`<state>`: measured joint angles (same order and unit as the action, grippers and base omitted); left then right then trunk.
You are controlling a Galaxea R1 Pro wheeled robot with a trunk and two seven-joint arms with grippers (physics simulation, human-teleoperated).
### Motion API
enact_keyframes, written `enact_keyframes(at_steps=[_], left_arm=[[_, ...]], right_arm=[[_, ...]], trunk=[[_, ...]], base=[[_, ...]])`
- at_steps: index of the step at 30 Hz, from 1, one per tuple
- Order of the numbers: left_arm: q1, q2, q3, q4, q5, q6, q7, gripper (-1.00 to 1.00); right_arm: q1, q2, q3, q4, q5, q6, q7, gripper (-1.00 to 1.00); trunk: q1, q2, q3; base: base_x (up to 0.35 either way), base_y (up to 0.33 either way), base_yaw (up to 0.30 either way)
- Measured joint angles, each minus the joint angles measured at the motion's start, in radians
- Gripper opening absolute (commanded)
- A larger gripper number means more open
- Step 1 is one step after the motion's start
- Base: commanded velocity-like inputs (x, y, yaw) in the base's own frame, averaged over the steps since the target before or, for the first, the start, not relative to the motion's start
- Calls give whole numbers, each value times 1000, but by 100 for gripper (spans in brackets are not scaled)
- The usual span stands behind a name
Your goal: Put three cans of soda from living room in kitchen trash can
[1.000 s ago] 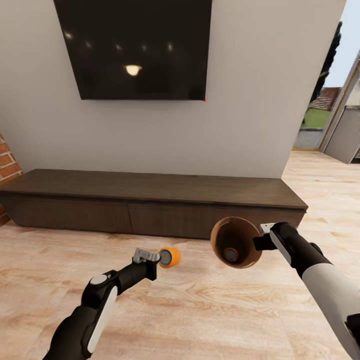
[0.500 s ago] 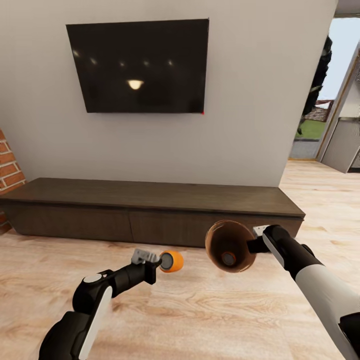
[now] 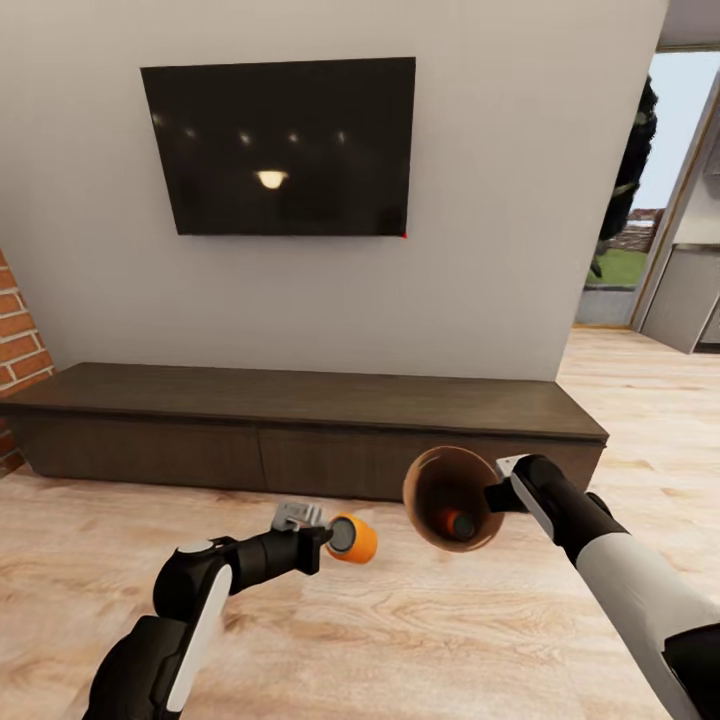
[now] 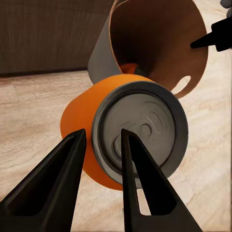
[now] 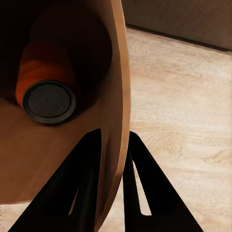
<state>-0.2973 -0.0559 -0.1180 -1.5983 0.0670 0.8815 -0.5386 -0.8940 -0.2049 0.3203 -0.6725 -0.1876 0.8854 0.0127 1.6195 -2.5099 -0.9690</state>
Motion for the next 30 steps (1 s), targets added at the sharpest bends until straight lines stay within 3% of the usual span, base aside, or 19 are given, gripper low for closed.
enact_keyframes(at_steps=[9, 16, 20, 24, 30], left_arm=[[-12, -14, 0, 0, 3, 41, -4, -100], [-24, -16, 0, 0, 7, 73, -116, -100], [-35, -21, 1, 0, 4, 77, -151, -100], [-64, -48, 1, 0, 7, 80, -165, -100], [-107, -62, 2, 0, 5, 83, -168, -100]], right_arm=[[7, 4, 23, 0, -4, -2, -3, -100], [9, 12, 34, 1, -4, -2, -28, -100], [10, 17, 37, 11, -6, -1, -33, -100], [9, 38, 52, 32, -14, -1, -71, -100], [9, 55, 60, 43, -7, 0, -98, -100]], trunk=[[-4, 2, 35], [-7, 4, 62], [-9, 5, 77], [-11, 5, 93], [-14, 7, 116]], base=[[0, 0, 0], [0, 0, 0], [0, 0, 0], [0, 0, 0], [0, 0, 0]])
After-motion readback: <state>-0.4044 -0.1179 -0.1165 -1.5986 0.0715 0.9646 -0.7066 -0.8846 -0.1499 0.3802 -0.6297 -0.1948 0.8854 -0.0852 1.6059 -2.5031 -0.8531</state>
